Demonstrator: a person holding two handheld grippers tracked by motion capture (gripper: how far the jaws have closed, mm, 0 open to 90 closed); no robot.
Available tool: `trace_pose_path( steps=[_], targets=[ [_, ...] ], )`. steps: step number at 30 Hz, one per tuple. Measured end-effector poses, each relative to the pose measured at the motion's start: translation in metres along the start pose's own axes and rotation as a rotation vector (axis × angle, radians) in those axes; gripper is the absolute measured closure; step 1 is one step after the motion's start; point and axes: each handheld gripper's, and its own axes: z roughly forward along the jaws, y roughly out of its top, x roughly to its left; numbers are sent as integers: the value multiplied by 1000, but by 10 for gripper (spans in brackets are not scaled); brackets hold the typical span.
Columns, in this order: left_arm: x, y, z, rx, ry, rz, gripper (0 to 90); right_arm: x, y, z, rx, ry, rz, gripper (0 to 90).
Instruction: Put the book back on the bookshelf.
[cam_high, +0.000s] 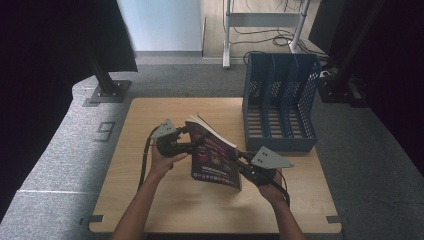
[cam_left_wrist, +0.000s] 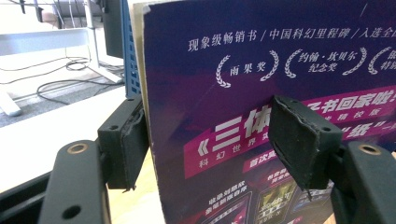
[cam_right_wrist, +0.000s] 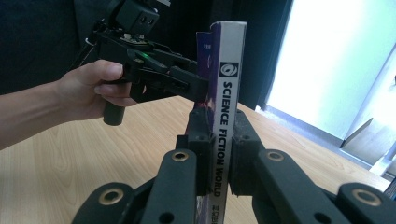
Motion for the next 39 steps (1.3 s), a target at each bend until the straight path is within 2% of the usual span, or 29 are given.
trace_pose_path(
  steps=[8,12,17,20,22,28,32,39],
  targets=[
    [2,1,-2,8,-16,-12,311,1,1,1,4,10,-18,806],
    [1,1,-2,5,-24,-14,314,1,1,2,7,22,-14,767],
    [-3,1,-1,-2,-38,-10,323,-1,4,6,25,1,-11,735],
    [-3,1,-1,2,-37,-10,322,-1,5,8,43,-37,-19,792],
    [-2,1,-1,1,-30,-12,319,-2,5,7,47,-46,-15,800],
    [-1,1,1,-16,-4,-2,271,-3,3,2,31,-14,-5,812],
    [0,2,1,-16,-16,8,266,-1,2,0,22,3,-23,813],
    [1,3,0,-8,-36,7,285,-4,2,0,22,11,-19,811]
  ],
)
